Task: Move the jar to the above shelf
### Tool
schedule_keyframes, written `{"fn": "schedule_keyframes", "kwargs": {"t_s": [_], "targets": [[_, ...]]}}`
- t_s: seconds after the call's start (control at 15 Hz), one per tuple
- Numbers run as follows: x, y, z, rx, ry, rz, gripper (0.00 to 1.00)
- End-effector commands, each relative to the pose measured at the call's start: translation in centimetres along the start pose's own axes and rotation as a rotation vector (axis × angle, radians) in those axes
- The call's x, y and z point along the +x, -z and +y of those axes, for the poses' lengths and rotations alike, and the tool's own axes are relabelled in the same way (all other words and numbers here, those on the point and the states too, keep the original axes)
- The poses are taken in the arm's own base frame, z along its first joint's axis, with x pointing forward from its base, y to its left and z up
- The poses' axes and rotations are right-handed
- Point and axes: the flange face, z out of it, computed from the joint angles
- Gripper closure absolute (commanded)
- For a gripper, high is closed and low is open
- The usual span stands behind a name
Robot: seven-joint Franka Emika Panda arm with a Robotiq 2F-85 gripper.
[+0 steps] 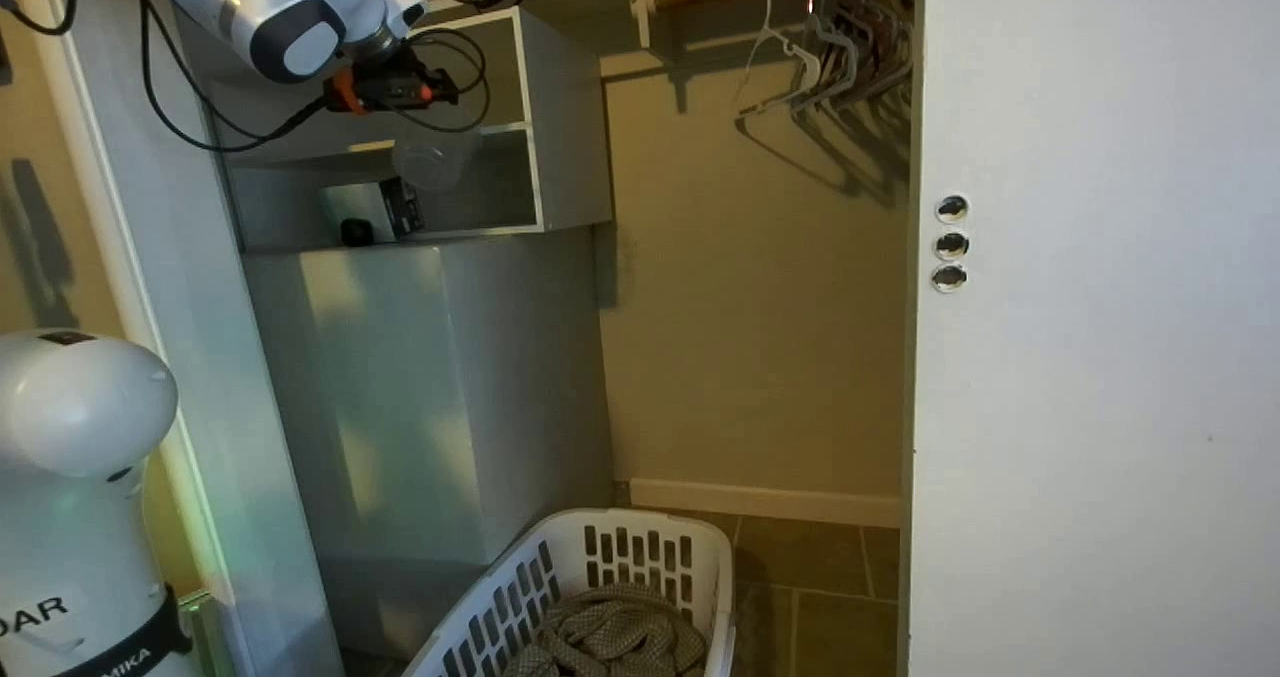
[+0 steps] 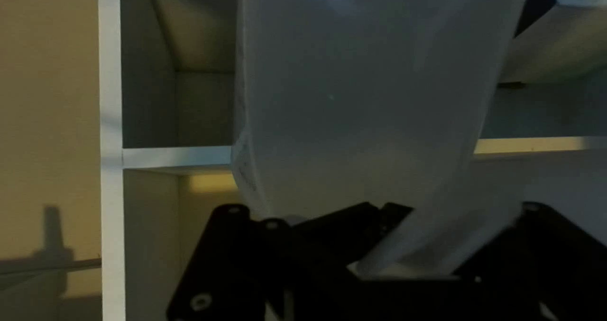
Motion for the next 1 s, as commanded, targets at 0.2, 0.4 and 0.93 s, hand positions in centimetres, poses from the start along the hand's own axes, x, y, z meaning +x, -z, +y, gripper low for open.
{"fn": "schedule_keyframes", "kwargs": {"t_s": [0.2, 0.4, 0.93], "targets": [[2.0, 1.1, -0.9, 0.008, 0.043, 0.106, 1.0], [3.4, 1.4, -1.0, -0.015, 0.052, 0.167, 1.0], [6.8, 2.5, -0.8, -0.039, 0.085, 0.286, 1.0]]}}
